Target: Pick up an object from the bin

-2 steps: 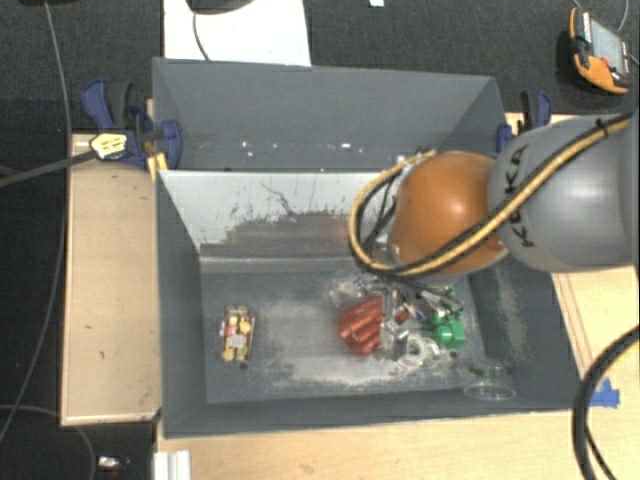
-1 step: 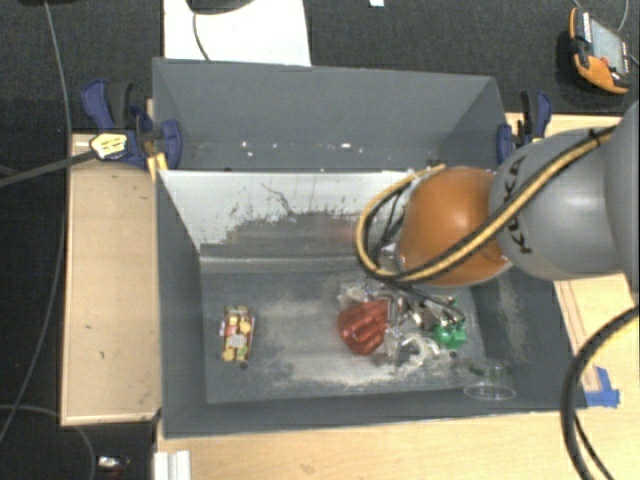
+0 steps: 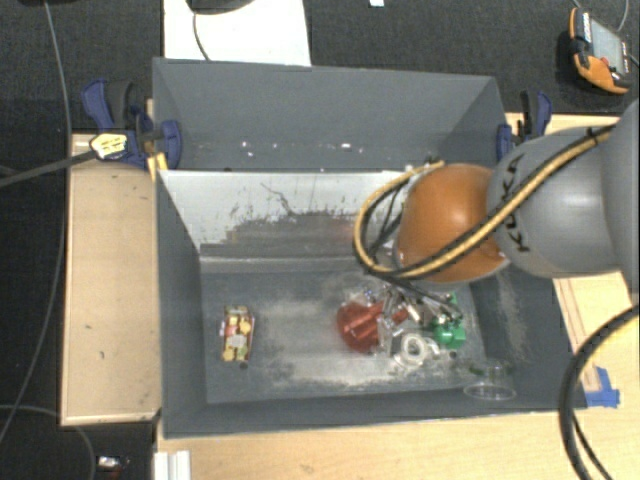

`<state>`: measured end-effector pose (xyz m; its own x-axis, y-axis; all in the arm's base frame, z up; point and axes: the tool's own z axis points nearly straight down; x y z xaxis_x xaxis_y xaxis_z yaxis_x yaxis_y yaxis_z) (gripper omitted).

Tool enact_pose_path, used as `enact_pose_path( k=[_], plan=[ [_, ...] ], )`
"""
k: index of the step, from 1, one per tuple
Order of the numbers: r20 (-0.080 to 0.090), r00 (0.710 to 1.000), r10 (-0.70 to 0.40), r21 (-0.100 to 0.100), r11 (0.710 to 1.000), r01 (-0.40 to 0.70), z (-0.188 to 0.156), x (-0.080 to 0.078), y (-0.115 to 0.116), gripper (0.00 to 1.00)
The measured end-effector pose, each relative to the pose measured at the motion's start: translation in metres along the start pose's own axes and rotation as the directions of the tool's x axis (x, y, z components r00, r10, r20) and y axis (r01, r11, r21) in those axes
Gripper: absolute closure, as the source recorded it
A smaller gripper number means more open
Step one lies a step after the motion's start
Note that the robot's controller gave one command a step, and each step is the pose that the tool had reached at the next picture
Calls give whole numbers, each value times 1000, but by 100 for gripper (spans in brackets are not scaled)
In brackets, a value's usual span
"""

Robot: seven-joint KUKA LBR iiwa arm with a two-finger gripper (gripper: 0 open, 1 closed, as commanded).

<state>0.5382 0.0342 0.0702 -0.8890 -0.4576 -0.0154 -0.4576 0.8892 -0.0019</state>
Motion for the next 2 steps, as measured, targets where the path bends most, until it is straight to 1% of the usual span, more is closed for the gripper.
enact_pose_path(
  k=[1, 2],
  plan=[
    [0, 1000, 1, 0, 1000, -1, 0, 0, 0, 100],
    [-8, 1000, 5, -4, 1000, -5, -45, 1, 1, 100]
  ],
)
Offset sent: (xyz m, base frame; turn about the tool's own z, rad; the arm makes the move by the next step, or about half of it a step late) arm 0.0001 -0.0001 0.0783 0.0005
